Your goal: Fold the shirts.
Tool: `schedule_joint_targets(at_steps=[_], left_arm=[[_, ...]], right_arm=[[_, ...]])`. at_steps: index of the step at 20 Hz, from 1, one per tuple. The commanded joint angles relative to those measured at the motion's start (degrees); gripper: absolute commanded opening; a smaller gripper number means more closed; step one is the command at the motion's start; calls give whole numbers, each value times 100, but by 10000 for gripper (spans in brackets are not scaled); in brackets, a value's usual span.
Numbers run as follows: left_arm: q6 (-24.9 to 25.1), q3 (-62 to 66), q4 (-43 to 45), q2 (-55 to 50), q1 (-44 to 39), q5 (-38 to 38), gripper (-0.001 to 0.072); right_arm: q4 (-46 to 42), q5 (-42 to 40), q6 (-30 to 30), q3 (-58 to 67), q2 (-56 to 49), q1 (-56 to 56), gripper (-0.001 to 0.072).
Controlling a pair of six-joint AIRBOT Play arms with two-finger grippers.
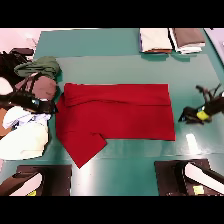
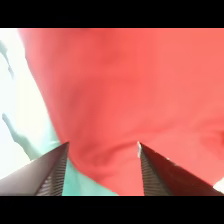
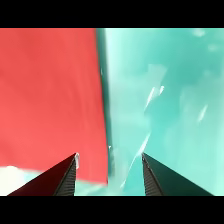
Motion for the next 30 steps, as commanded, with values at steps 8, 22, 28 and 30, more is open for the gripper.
schedule_joint_targets(at_steps=[8,22,28,30], left_arm=[[-173,-752,-378,717,-2,-90,518],[-479,-2256,-186,717,-2,11,692],[-461,-2992,-1421,717,-87,649,690],[-474,-3073,-1561,717,-402,855,690]], right_arm=[[973,-901,-254,-1945,374,332,344],[890,-568,-256,-885,385,804,18],[892,-492,-254,-284,385,804,18],[890,-476,-254,-284,385,804,18]])
